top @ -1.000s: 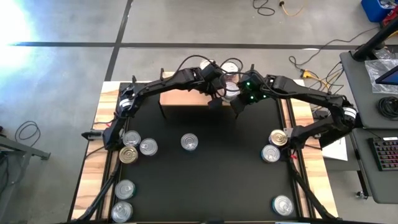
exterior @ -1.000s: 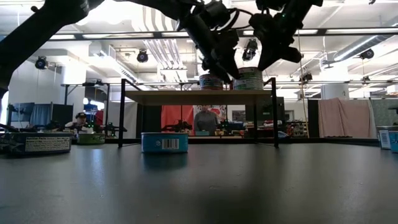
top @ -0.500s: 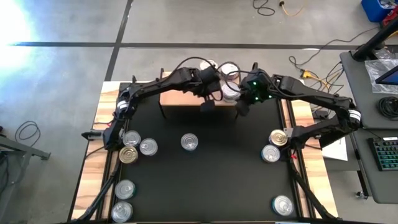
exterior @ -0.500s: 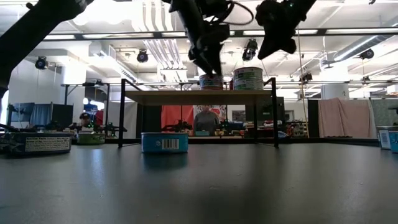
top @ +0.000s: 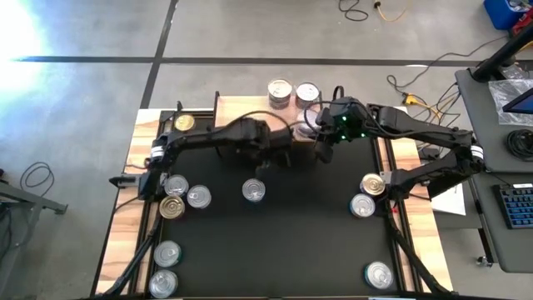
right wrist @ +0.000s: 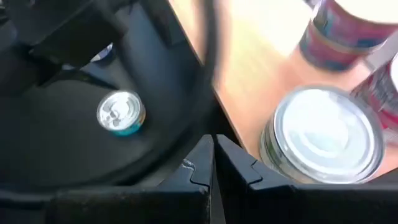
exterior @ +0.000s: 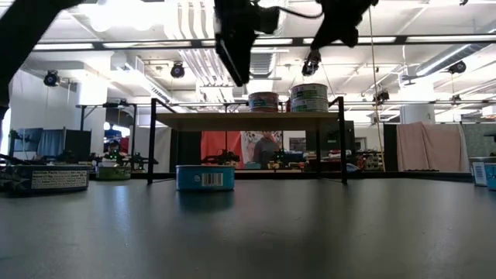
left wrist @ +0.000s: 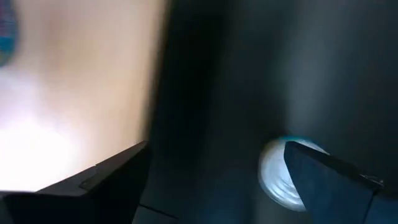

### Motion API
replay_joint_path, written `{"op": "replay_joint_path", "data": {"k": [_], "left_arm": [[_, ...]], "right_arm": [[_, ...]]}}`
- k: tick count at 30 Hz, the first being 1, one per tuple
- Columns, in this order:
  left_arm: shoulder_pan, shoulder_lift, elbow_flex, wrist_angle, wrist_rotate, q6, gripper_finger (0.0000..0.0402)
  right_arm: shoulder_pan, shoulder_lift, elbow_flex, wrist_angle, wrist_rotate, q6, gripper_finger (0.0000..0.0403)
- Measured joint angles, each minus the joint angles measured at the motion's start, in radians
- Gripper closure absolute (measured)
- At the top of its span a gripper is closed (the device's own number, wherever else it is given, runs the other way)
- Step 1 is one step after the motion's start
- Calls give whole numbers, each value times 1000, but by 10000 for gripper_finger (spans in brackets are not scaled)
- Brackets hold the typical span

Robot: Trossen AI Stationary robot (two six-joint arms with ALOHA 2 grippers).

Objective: Stack canned seafood by type on shelf
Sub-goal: Put the yellow-blue tuna can on the shelf

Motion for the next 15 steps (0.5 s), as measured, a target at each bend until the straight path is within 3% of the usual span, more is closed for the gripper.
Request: {"op": "replay_joint_path", "data": {"k": [3, 7, 11, 15], "left_arm": [[-37, -96, -144, 56, 5, -27, 51], [-70, -284, -442, 193, 6, -141, 51], [-106, -469, -747, 357, 6, -246, 51], [-116, -596, -976, 567, 37, -306, 51]], "right_arm": [[80, -1, 24, 2, 114, 18, 393], [198, -1, 54, 10, 237, 85, 378], [305, 5, 53, 49, 268, 242, 342], [377, 38, 37, 62, 266, 479, 308]]}}
